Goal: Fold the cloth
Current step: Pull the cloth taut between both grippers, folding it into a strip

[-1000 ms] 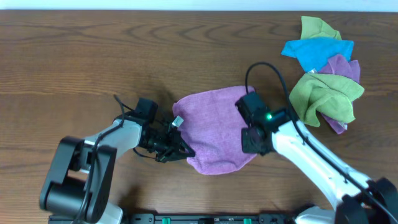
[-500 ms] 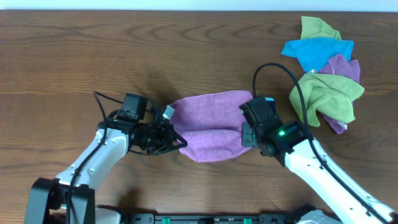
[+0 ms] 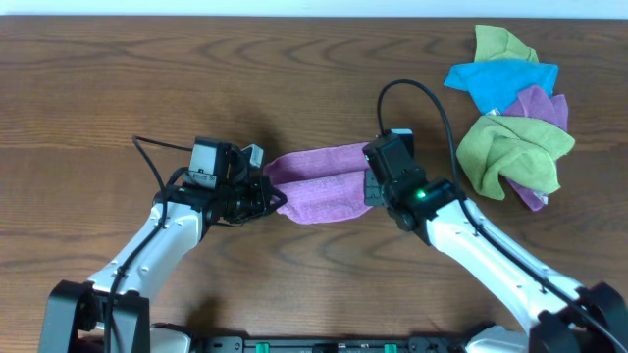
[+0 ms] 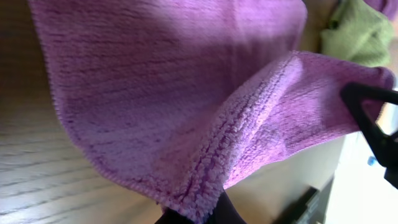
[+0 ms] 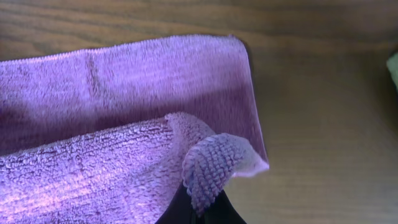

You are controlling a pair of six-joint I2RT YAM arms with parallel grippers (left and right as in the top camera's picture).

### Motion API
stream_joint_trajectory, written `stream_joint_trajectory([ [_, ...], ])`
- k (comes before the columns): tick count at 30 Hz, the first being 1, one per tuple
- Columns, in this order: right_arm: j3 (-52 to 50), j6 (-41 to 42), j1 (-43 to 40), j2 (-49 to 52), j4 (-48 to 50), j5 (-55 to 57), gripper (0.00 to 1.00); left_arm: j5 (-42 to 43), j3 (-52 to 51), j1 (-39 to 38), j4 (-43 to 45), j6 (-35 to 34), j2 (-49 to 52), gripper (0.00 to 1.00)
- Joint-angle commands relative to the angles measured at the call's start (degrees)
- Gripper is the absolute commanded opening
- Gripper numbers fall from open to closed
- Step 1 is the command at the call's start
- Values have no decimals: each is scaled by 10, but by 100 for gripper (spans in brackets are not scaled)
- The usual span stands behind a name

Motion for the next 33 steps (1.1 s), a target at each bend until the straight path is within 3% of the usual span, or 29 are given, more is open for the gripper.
stream_joint_trajectory([
  [1,0,-21,-5,13,19,20,1,-61,9,4,3,-15,-5,6],
  [15,0,-55,-29,66,138,27,1,-98,9,4,115,-52,65,6],
  [33,0,-79,-31,119,214,29,1,-140,9,35,162,-57,81,6],
])
